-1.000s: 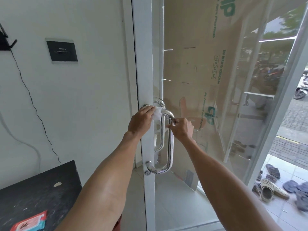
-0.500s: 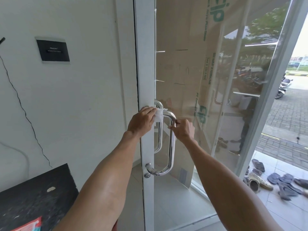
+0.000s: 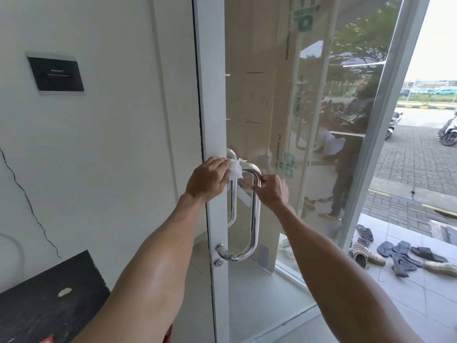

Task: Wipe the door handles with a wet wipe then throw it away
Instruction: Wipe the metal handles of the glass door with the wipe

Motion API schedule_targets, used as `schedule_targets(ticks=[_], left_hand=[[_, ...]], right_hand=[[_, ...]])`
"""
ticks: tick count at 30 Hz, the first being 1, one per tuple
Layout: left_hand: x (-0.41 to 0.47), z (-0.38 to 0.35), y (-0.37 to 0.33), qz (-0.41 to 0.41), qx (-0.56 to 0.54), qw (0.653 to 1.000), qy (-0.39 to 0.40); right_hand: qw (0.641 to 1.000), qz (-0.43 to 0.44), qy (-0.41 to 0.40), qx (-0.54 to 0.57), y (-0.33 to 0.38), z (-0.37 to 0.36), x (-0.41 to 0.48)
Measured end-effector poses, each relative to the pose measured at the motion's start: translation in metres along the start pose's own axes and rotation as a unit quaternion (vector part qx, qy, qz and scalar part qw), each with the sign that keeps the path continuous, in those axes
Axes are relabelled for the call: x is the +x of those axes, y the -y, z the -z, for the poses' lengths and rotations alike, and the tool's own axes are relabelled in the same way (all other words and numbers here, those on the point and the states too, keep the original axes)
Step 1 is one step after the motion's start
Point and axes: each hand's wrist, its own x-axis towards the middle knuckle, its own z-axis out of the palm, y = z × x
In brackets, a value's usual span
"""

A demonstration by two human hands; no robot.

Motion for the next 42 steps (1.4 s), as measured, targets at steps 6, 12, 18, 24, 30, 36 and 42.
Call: schedule_targets(ticks=[6, 12, 18, 24, 30, 36, 42], left_hand=[[0.001, 0.004, 0.0, -0.023, -0.007, 1.0, -0.012], [0.002, 0.004, -0.001, -0.029, -0.022, 0.999, -0.024], [0.004, 0.003, -0.004, -0.04, -0.022, 0.998, -0.038], [0.002, 0.011, -0.012, -0.04, -0.019, 0.998, -0.041], [-0.01, 0.018, -0.019, -0.05, -0.026, 0.997, -0.053], [-0.02, 0.02, -0.026, -0.055, -0.022, 0.997, -0.054], [-0.023, 0.026, -0.041, -0.066, -0.045, 0.995, -0.063]], right_hand=[[1.0, -0.003, -0.008, -0.013, 0.002, 0.006, -0.01], [1.0, -0.009, -0.016, -0.008, 0.001, 0.011, -0.02], [1.0, -0.015, -0.017, -0.01, -0.002, 0.019, -0.024], [0.999, -0.019, -0.021, -0.023, -0.005, 0.024, -0.032], [0.999, -0.036, -0.027, -0.021, -0.007, 0.033, -0.042], [0.998, -0.045, -0.034, -0.026, -0.01, 0.044, -0.055], [0.996, -0.059, -0.049, -0.036, -0.016, 0.058, -0.07]])
